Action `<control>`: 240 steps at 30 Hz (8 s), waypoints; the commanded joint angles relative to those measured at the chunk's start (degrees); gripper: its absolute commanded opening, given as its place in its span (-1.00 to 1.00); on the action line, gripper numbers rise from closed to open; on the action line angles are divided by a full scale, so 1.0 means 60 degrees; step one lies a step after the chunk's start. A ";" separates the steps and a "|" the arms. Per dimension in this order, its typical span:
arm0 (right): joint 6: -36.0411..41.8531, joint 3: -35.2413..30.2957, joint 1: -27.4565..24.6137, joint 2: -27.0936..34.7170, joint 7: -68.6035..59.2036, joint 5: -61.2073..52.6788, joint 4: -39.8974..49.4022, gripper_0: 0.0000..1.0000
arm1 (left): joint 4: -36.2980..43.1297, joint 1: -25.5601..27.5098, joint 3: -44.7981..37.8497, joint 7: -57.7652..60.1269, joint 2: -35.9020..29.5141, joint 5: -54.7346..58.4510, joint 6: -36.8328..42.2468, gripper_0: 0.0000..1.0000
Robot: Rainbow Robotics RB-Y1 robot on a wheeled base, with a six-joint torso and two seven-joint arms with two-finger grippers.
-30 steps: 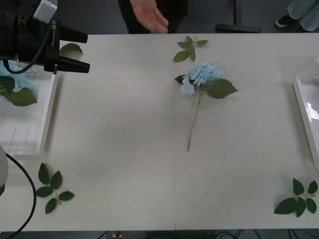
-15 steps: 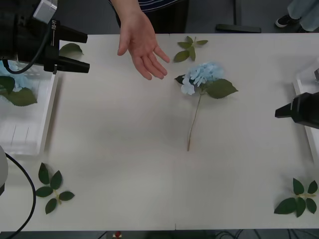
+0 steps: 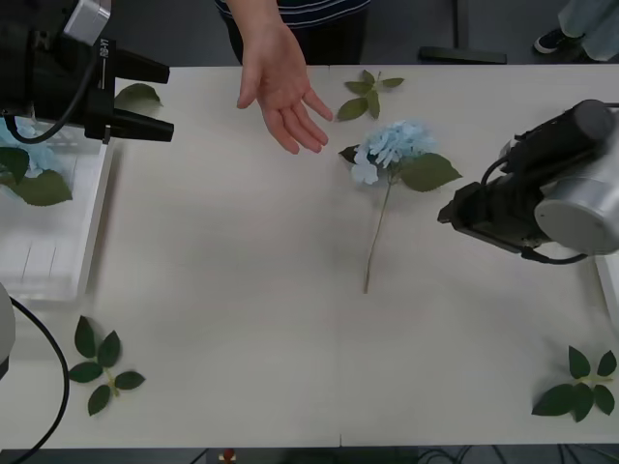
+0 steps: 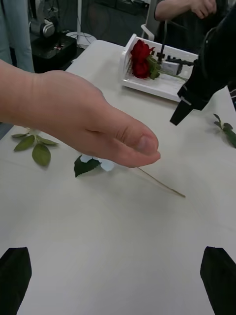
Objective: Place the red flowers into the right box and the blue flowers into the left box. If a person shows an open palm, hand one flower to the person first, then continue sorting.
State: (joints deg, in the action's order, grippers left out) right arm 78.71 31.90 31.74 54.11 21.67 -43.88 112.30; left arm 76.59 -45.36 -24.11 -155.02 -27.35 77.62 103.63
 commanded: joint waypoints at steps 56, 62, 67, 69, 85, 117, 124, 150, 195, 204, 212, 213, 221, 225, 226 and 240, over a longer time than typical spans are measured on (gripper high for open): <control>-0.1121 0.2242 0.2342 -0.5107 0.0181 0.3623 -0.6061 -1.00 | 0.0156 -0.0027 -0.0024 0.0004 -0.0378 0.0043 -0.0030 1.00; -0.1107 0.2360 0.2327 -0.5077 0.0152 0.3549 -0.6061 -1.00 | 0.0156 -0.0027 -0.0024 0.0004 -0.0378 0.0043 -0.0030 1.00; -0.1107 0.2360 0.2327 -0.5077 0.0181 0.3491 -0.6105 -1.00 | 0.0156 -0.0027 -0.0024 0.0004 -0.0378 0.0043 -0.0030 1.00; -0.1121 0.2360 0.2342 -0.5048 0.0181 0.3491 -0.6105 -1.00 | 0.0156 -0.0027 -0.0024 0.0004 -0.0378 0.0043 -0.0030 1.00; 0.1252 0.0089 0.3514 -0.0844 0.1339 -0.1651 -0.2267 -1.00 | 0.0156 -0.0027 -0.0024 0.0004 -0.0378 0.0043 -0.0030 1.00; -0.4857 -0.2240 0.4158 -0.1796 0.5631 0.3989 -0.1944 -1.00 | 0.0156 -0.0027 -0.0024 0.0004 -0.0378 0.0043 -0.0030 1.00; -0.5003 -0.2255 0.4656 -0.3012 0.5455 0.5629 -0.2662 -1.00 | 0.0156 -0.0027 -0.0024 0.0004 -0.0378 0.0043 -0.0030 1.00; -0.4945 -0.2108 0.4876 -0.4257 0.5147 0.6567 -0.3175 -1.00 | 0.0156 -0.0027 -0.0024 0.0004 -0.0378 0.0043 -0.0030 1.00; -0.4945 -0.2108 0.4876 -0.4257 0.5147 0.6567 -0.3175 0.89 | 0.0156 -0.0027 -0.0024 0.0004 -0.0378 0.0043 -0.0030 1.00; -0.4945 -0.2108 0.4876 -0.4257 0.5147 0.6567 -0.3175 1.00 | 0.0156 -0.0027 -0.0024 0.0004 -0.0378 0.0043 -0.0030 1.00; -0.4945 -0.2108 0.4876 -0.4257 0.5147 0.6567 -0.3175 1.00 | 0.0156 -0.0027 -0.0024 0.0004 -0.0378 0.0043 -0.0030 1.00; -0.4945 -0.2108 0.4876 -0.4257 0.5147 0.6567 -0.3175 1.00 | 0.0156 -0.0027 -0.0024 0.0004 -0.0378 0.0043 -0.0030 1.00; -0.5062 -0.1888 0.4510 -0.4154 0.5191 0.6552 -0.3102 1.00 | 0.0156 -0.0027 -0.0024 0.0004 -0.0378 0.0043 -0.0030 1.00; -0.4989 -0.1888 0.4510 -0.3569 0.5426 0.5527 -0.2911 1.00 | 0.0156 -0.0027 -0.0024 0.0004 -0.0378 0.0043 -0.0030 1.00; -0.4871 -0.1903 0.4525 -0.3407 0.5631 0.5175 -0.2823 1.00 | 0.0156 -0.0027 -0.0024 0.0004 -0.0378 0.0043 -0.0030 1.00; 0.1149 -0.4965 0.4319 -0.1108 1.3336 -0.3160 -0.2164 1.00 | 0.0156 -0.0027 -0.0024 0.0004 -0.0378 0.0043 -0.0030 1.00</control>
State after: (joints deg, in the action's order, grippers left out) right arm 83.21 3.72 57.63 44.53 95.57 -59.36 97.77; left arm 76.58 -45.34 -24.11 -155.02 -27.52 77.62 103.62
